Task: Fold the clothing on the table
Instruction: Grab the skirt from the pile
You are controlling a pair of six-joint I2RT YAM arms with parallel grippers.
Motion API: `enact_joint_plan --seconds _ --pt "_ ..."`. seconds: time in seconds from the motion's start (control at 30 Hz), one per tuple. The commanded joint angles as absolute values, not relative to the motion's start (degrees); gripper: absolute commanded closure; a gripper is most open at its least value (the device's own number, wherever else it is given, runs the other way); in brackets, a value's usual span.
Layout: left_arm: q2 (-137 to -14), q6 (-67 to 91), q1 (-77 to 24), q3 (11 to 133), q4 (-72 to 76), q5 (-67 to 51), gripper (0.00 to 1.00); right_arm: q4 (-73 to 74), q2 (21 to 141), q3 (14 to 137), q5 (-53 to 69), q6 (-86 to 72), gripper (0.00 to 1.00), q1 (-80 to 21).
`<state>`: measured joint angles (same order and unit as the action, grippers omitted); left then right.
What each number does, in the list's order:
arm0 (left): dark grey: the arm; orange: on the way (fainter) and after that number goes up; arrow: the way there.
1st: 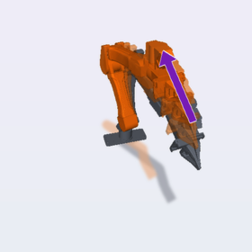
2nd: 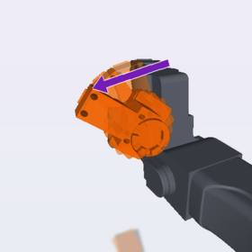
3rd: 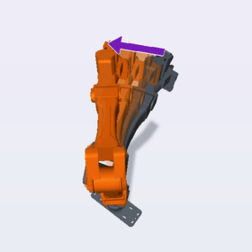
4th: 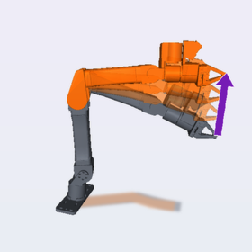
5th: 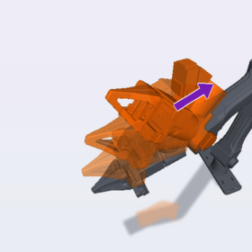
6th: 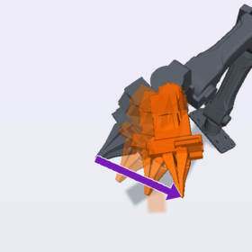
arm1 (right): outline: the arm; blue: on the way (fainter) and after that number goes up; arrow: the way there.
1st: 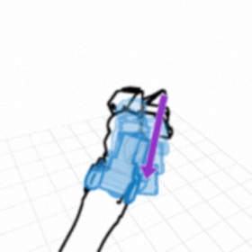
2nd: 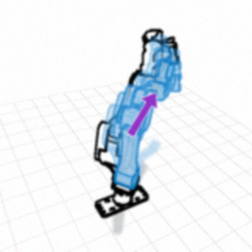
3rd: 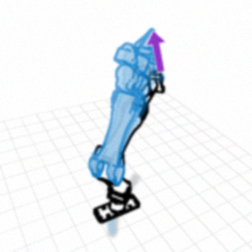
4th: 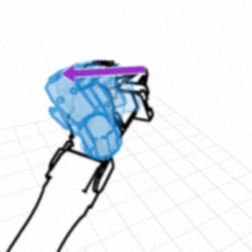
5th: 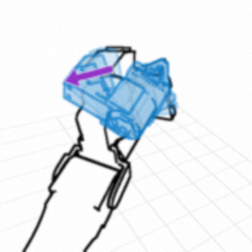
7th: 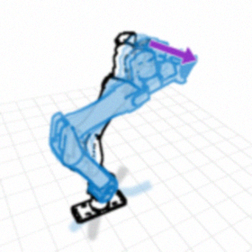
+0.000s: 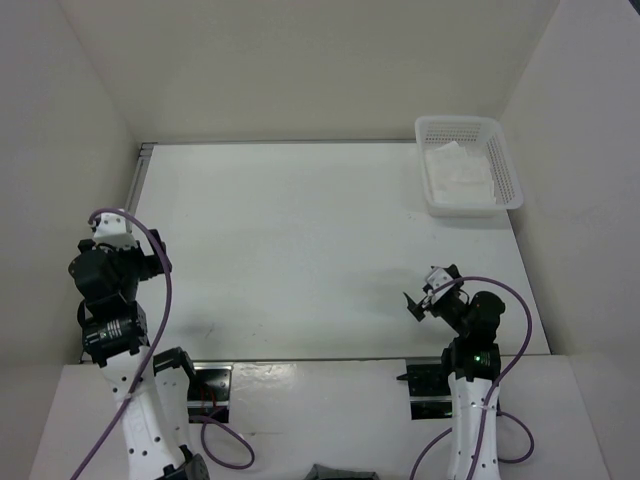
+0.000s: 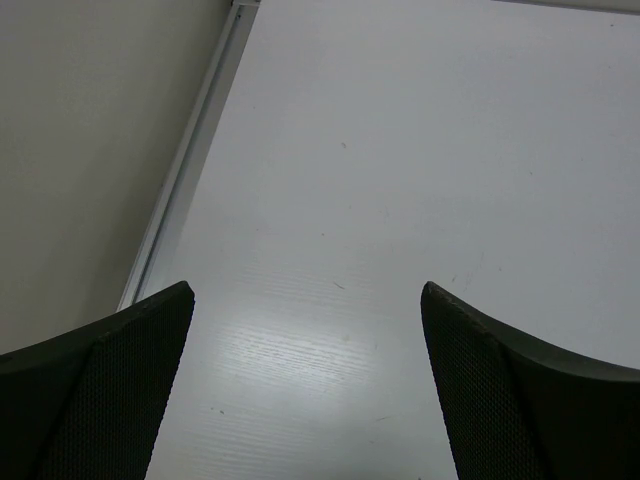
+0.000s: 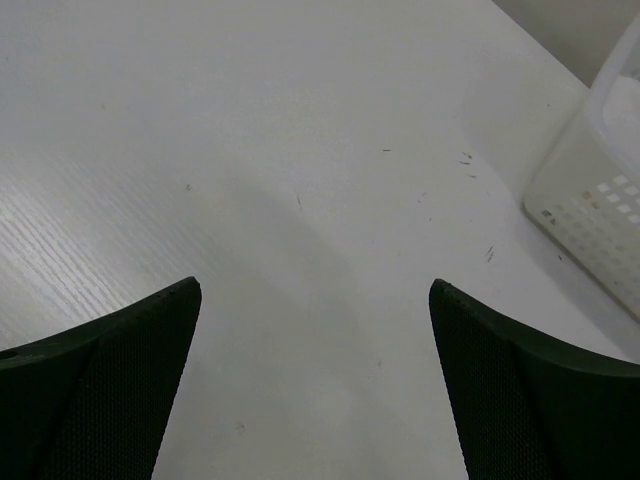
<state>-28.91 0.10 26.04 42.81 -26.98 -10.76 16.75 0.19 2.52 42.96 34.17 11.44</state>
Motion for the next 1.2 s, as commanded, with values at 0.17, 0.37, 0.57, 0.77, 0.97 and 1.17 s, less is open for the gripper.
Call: enact_joint_plan --seconds 0.17,0.37,0.57,0.77,0.97,1.17 --pt "-27.51 -0.62 25.93 44.65 -25.14 -11.78 0.00 16.61 -4.13 2.81 44.12 35.42 0.02 12.30" --pt "-27.51 -1.14 25.93 44.65 -25.14 -12.39 0.00 16.61 -4.13 2.81 44.12 35.42 0.02 12.30" --pt "-28.04 -1.14 25.93 44.65 -25.66 -12.39 0.00 16.61 -4.13 2.81 43.59 35.42 0.02 12.30" --pt "-26.89 -1.14 25.93 44.65 -25.66 -12.39 0.00 16.61 -4.13 2.81 43.59 35.42 0.02 12.30" --pt "-27.42 -1.14 25.93 44.65 -25.66 -12.92 0.00 16.61 -4.13 2.81 43.59 35.42 0.02 12.30" --pt "-27.42 -1.14 25.93 44.65 -25.66 -12.92 0.00 16.61 -4.13 2.81 43.59 35.42 0.02 12.30"
